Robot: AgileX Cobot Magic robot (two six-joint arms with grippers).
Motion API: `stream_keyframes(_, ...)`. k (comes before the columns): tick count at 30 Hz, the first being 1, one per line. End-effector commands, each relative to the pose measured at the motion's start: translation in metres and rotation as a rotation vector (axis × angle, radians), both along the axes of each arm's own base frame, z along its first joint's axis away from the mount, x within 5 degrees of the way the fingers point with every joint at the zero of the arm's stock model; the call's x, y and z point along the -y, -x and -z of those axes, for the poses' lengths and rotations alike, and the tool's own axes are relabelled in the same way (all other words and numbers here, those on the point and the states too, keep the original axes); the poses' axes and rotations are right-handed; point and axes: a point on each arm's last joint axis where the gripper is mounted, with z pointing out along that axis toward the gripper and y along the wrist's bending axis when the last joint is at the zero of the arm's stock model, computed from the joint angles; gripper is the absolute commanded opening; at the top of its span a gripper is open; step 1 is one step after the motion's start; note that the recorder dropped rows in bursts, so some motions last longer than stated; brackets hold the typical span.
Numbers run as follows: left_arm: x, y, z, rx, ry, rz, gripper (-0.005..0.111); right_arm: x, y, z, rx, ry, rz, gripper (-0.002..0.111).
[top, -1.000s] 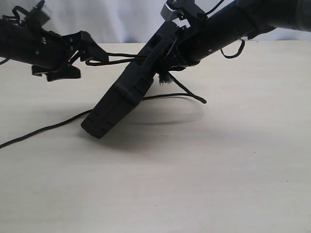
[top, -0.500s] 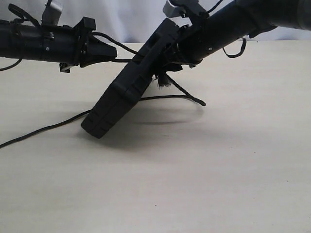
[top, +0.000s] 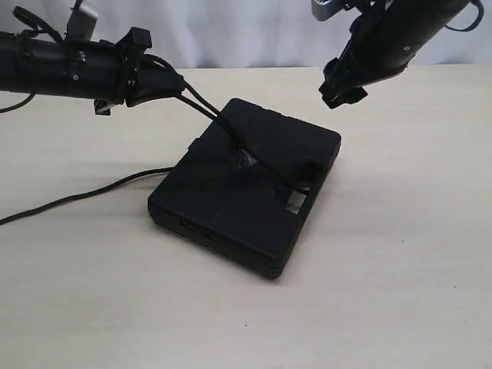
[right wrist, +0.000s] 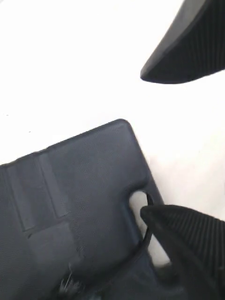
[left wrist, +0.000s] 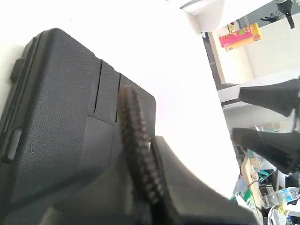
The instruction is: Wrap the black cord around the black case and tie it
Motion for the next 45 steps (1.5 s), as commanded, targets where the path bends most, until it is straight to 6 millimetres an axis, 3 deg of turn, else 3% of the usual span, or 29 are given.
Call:
stream_keyframes(1, 0.004, 0.000, -0.010, 0.071, 0.062, 0.044, 0.000, -0.011, 0.012, -0.008, -0.049, -0.096, -0.119, 0.068)
stream_keyframes(5, 0.009, 0.003, -0.021, 0.223, 0.118, 0.117, 0.000, -0.029, 0.019, -0.008, -0.086, -0.223, -0.325, 0.068)
stream_keyframes(10, 0.007, 0.001, -0.020, 0.354, 0.004, 0.152, 0.000, -0.053, 0.021, 0.000, -0.056, -0.263, -0.535, 0.052)
stream_keyframes(12, 0.006, 0.001, -0.018, 0.372, -0.024, 0.156, 0.000, -0.066, 0.019, 0.005, -0.008, -0.250, -0.572, 0.051)
stream_keyframes(18, 0.006, 0.001, -0.017, 0.386, -0.046, 0.168, 0.000, -0.095, 0.005, 0.027, 0.131, -0.171, -0.590, 0.051)
stream_keyframes(23, 0.006, 0.001, -0.017, 0.396, -0.055, 0.170, 0.000, -0.099, -0.004, 0.040, 0.137, -0.185, -0.556, 0.051)
stream_keyframes(27, 0.006, 0.001, -0.017, 0.427, -0.075, 0.182, 0.000, -0.101, -0.013, 0.062, 0.110, -0.180, -0.517, 0.050)
stream_keyframes(29, 0.006, 0.001, -0.017, 0.427, -0.075, 0.182, 0.000, -0.102, -0.017, 0.067, 0.119, -0.190, -0.475, 0.033)
stream_keyframes(30, 0.006, 0.001, -0.017, 0.427, -0.075, 0.182, 0.000, -0.102, -0.017, 0.066, 0.126, -0.185, -0.485, 0.004)
stream_keyframes(31, 0.006, 0.001, -0.017, 0.425, -0.081, 0.177, 0.001, -0.101, -0.017, 0.064, 0.130, -0.187, -0.484, 0.005)
stream_keyframes(32, 0.005, 0.000, -0.016, 0.423, -0.086, 0.172, 0.003, -0.101, -0.017, 0.063, 0.130, -0.187, -0.485, 0.004)
stream_keyframes(34, 0.005, 0.000, -0.016, 0.418, -0.110, 0.173, 0.020, -0.101, -0.015, 0.063, 0.112, -0.192, -0.486, 0.004)
stream_keyframes(36, 0.003, 0.003, -0.021, 0.430, -0.178, 0.178, 0.045, -0.101, -0.015, 0.063, 0.103, -0.204, -0.463, 0.004)
stream_keyframes(38, -0.007, 0.008, -0.026, 0.447, -0.378, 0.201, 0.061, -0.100, -0.015, 0.062, 0.090, -0.227, -0.420, 0.004)
stream_keyframes(41, -0.038, 0.015, -0.034, 0.319, -0.633, 0.093, 0.063, -0.099, -0.016, 0.060, 0.089, -0.254, -0.366, 0.004)
stream_keyframes(45, -0.067, 0.028, -0.035, 0.063, -0.674, -0.047, 0.063, -0.098, -0.017, 0.060, 0.086, -0.262, -0.349, 0.004)
